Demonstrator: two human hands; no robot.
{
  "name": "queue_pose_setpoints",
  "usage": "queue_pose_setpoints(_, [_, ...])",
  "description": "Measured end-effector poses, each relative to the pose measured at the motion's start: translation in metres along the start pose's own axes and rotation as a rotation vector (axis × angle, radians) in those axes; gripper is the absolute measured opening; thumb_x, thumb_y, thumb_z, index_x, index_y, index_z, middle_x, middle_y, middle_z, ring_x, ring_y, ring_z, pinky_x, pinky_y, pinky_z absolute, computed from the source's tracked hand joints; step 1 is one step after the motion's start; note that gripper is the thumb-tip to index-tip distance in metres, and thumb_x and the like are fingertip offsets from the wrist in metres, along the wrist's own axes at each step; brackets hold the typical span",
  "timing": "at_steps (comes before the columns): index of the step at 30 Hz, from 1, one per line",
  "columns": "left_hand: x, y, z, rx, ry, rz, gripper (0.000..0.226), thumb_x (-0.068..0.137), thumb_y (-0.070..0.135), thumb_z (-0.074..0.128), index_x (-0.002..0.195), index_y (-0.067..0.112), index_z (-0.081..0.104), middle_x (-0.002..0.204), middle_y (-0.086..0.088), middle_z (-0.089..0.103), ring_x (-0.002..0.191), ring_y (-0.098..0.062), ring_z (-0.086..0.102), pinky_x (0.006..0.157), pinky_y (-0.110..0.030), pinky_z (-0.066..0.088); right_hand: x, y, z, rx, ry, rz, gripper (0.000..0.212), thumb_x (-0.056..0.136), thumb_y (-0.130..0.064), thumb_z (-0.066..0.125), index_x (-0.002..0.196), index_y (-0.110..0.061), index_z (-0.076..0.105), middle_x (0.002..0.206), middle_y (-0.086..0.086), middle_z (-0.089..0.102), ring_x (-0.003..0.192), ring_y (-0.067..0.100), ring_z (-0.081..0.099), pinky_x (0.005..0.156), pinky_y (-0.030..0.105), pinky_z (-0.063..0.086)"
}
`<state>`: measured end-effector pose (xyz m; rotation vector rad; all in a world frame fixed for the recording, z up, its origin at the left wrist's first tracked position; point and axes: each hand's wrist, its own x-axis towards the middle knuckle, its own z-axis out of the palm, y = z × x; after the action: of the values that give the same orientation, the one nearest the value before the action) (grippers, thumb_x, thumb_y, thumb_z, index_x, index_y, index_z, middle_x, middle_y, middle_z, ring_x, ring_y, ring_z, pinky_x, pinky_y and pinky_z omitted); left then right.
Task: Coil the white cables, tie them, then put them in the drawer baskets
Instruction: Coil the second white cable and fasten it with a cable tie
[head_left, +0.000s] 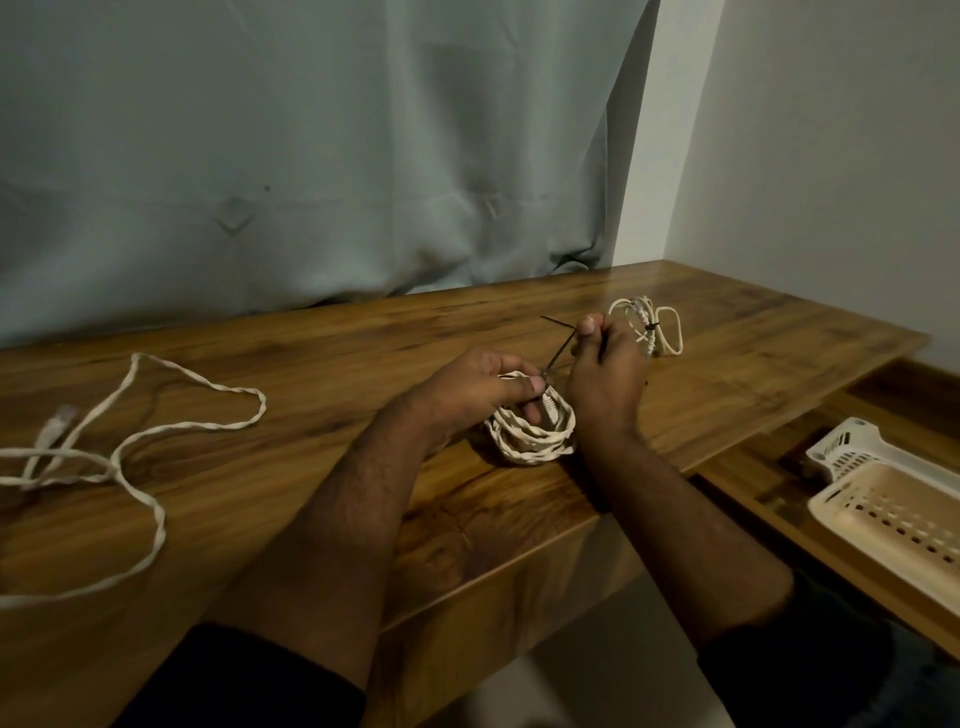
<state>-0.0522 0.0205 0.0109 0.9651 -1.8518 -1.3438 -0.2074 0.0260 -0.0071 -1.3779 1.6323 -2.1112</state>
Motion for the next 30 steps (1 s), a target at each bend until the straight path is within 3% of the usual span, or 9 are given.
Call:
queue_pose_setpoints(4, [0.001, -0.007, -0.002, 0.083, 0.053, 0.035, 0.010, 0.097, 0.012, 0.067, 0.100, 0.012, 0.077, 0.078, -0.015, 0.074, 0.076, -0.027, 0.068, 0.084, -0.042, 0.055, -0.010, -0.012, 0.001, 0.251, -0.202, 0.049, 0.012, 0.108, -0.021, 0.049, 0.104, -0.013, 0.057, 0.090, 0.004, 0.071, 0.074, 0.008, 0.065, 0.065, 0.031, 0.055])
queue_pose_setpoints(7, [0.001, -0.012, -0.008, 0.078, 0.114, 0.013, 0.010, 0.096, 0.012, 0.069, 0.094, 0.015, 0.078, 0.078, -0.017, 0.074, 0.075, -0.027, 0.068, 0.082, -0.040, 0.054, -0.016, -0.020, 0.001, 0.450, -0.350, 0.086, 0.008, 0.108, -0.017, 0.049, 0.111, -0.010, 0.049, 0.089, 0.014, 0.073, 0.065, 0.010, 0.067, 0.055, 0.024, 0.053])
queue_pose_setpoints(10, [0.000, -0.014, -0.013, 0.035, 0.124, 0.026, 0.011, 0.095, 0.011, 0.069, 0.092, 0.016, 0.078, 0.080, -0.018, 0.075, 0.071, -0.023, 0.069, 0.081, -0.039, 0.053, -0.017, -0.017, 0.003, 0.475, -0.414, 0.113, 0.016, 0.105, -0.010, 0.055, 0.119, -0.007, 0.049, 0.092, 0.014, 0.074, 0.075, 0.014, 0.071, 0.064, 0.026, 0.057])
queue_pose_setpoints(13, [-0.001, -0.012, -0.014, 0.044, 0.116, 0.035, 0.010, 0.096, 0.010, 0.067, 0.098, 0.011, 0.078, 0.083, -0.021, 0.075, 0.072, -0.021, 0.070, 0.081, -0.037, 0.054, -0.015, -0.010, 0.004, 0.348, -0.506, 0.088, 0.011, 0.103, -0.013, 0.059, 0.101, -0.002, 0.064, 0.085, 0.019, 0.072, 0.076, 0.021, 0.068, 0.070, 0.036, 0.056])
queue_pose_setpoints(17, [-0.001, -0.012, -0.015, 0.041, 0.061, 0.008, 0.013, 0.097, 0.015, 0.067, 0.102, 0.008, 0.077, 0.086, -0.019, 0.077, 0.079, -0.022, 0.071, 0.086, -0.039, 0.054, -0.013, -0.004, 0.002, 0.267, -0.496, 0.156, 0.030, 0.101, -0.017, 0.064, 0.072, -0.011, 0.063, 0.066, 0.013, 0.066, 0.062, 0.026, 0.062, 0.062, 0.040, 0.051])
queue_pose_setpoints(21, [-0.002, -0.012, -0.014, 0.031, 0.031, -0.008, 0.016, 0.096, 0.012, 0.068, 0.109, 0.007, 0.076, 0.089, -0.018, 0.077, 0.083, -0.023, 0.073, 0.092, -0.040, 0.055, -0.013, 0.003, 0.005, 0.124, -0.456, 0.153, 0.031, 0.101, -0.026, 0.063, 0.076, -0.007, 0.064, 0.069, 0.012, 0.071, 0.063, 0.025, 0.067, 0.066, 0.047, 0.057])
queue_pose_setpoints(24, [-0.001, -0.012, -0.014, 0.060, 0.033, -0.014, 0.024, 0.086, 0.012, 0.078, 0.110, 0.010, 0.076, 0.099, -0.011, 0.079, 0.091, -0.023, 0.075, 0.100, -0.043, 0.056, -0.012, 0.004, 0.008, 0.041, -0.426, 0.125, 0.030, 0.100, -0.030, 0.063, 0.073, -0.016, 0.063, 0.069, 0.006, 0.071, 0.067, 0.026, 0.069, 0.070, 0.052, 0.059])
queue_pose_setpoints(27, [0.000, -0.010, -0.014, 0.096, 0.049, -0.023, 0.031, 0.074, 0.016, 0.081, 0.105, 0.015, 0.078, 0.108, -0.001, 0.079, 0.096, -0.018, 0.075, 0.103, -0.041, 0.054, -0.012, 0.002, 0.009, -0.006, -0.388, 0.093, 0.030, 0.101, -0.025, 0.063, 0.071, -0.022, 0.060, 0.067, 0.000, 0.070, 0.064, 0.017, 0.067, 0.068, 0.041, 0.056])
queue_pose_setpoints(30, [-0.001, -0.009, -0.014, 0.039, 0.004, -0.049, 0.026, 0.071, 0.012, 0.074, 0.096, 0.015, 0.081, 0.095, -0.014, 0.079, 0.093, -0.029, 0.075, 0.098, -0.044, 0.055, -0.011, -0.001, 0.007, -0.056, -0.349, 0.049, 0.025, 0.101, -0.026, 0.063, 0.078, -0.017, 0.062, 0.071, -0.002, 0.070, 0.066, 0.013, 0.067, 0.065, 0.032, 0.052])
